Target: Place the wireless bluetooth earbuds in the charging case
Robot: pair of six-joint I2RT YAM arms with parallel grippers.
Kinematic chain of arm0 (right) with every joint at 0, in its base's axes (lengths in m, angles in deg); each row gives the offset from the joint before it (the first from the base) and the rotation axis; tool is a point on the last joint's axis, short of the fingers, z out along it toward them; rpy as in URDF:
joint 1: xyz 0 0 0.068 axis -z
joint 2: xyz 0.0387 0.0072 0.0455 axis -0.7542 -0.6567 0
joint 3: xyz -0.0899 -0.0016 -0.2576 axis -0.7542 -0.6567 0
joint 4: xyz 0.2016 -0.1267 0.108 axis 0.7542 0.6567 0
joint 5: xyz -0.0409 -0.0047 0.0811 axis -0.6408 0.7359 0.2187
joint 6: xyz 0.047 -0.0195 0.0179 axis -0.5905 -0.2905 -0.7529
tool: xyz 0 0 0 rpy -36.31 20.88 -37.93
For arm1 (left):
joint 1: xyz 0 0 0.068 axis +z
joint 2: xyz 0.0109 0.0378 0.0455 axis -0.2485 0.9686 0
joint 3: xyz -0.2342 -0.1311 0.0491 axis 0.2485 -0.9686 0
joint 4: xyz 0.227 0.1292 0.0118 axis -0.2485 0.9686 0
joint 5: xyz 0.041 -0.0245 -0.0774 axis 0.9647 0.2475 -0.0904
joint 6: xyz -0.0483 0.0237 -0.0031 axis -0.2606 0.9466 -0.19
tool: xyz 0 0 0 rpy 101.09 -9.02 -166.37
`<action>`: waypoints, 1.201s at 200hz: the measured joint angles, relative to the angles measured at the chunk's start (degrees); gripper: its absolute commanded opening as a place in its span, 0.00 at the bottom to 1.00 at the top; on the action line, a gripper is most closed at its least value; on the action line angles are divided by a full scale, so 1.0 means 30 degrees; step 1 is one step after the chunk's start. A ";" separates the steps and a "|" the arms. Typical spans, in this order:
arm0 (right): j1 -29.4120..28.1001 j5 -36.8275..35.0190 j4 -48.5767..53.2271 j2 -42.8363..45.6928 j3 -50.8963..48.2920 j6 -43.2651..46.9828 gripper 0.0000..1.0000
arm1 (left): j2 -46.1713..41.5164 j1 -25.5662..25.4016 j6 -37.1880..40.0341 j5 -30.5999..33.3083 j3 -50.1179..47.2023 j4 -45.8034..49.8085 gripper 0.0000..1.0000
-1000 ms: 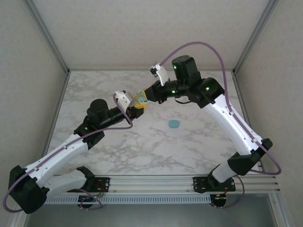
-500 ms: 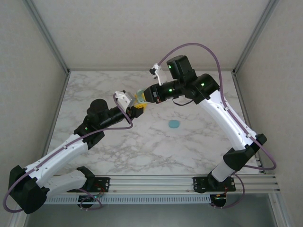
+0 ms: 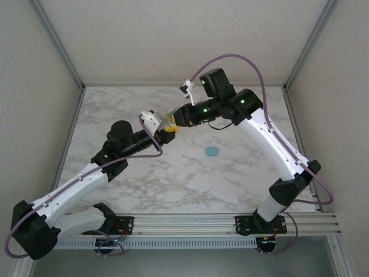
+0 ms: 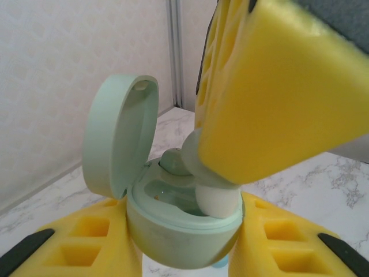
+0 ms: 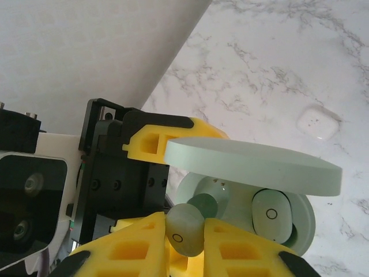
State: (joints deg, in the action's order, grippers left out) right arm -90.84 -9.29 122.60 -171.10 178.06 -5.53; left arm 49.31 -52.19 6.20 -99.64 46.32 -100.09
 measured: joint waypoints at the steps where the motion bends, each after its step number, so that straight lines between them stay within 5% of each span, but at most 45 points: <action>1: -0.0007 -0.0022 0.0000 0.0000 0.0007 -0.0007 0.18 | 0.0015 0.0000 0.0000 0.0000 0.0000 -0.0007 0.21; 240: -0.0685 -0.1588 0.1515 -0.1078 0.2004 -0.0576 0.29 | 0.0160 0.0000 -0.0153 -0.0015 0.0036 -0.0350 0.21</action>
State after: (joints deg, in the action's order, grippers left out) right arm -92.89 -14.05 127.14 -174.33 184.07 -7.26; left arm 49.79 -52.19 5.74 -99.69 46.43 -101.14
